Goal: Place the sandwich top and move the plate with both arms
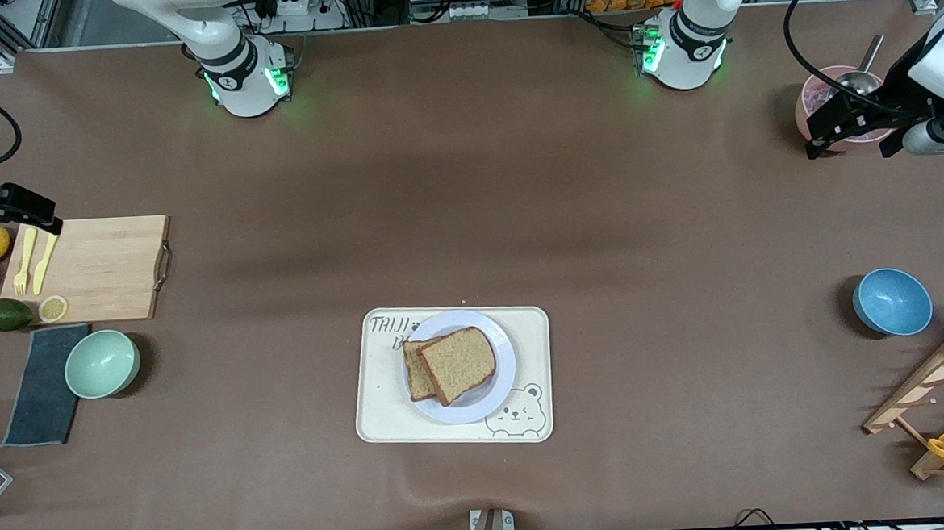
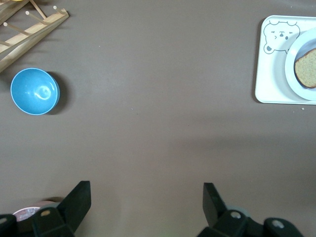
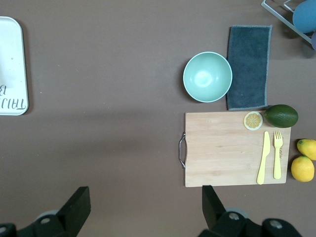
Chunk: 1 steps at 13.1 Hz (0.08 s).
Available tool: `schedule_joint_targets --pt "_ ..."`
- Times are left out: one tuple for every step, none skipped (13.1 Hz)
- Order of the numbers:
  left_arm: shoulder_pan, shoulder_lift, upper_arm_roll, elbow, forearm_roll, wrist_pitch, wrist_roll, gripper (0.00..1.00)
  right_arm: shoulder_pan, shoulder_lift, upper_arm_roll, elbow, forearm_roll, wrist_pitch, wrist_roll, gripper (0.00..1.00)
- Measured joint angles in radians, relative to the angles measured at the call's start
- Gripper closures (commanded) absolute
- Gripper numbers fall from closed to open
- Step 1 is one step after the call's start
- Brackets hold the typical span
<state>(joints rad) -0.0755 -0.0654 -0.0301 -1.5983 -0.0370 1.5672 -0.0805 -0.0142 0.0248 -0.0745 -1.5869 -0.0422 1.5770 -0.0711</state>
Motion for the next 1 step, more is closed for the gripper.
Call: schedule_joint_targets --pt "-0.001 -0.002 -0.002 -0.001 0.0 -0.001 0.0 0.0 0.0 0.0 0.0 0.0 0.0 0.0 0.0 0.0"
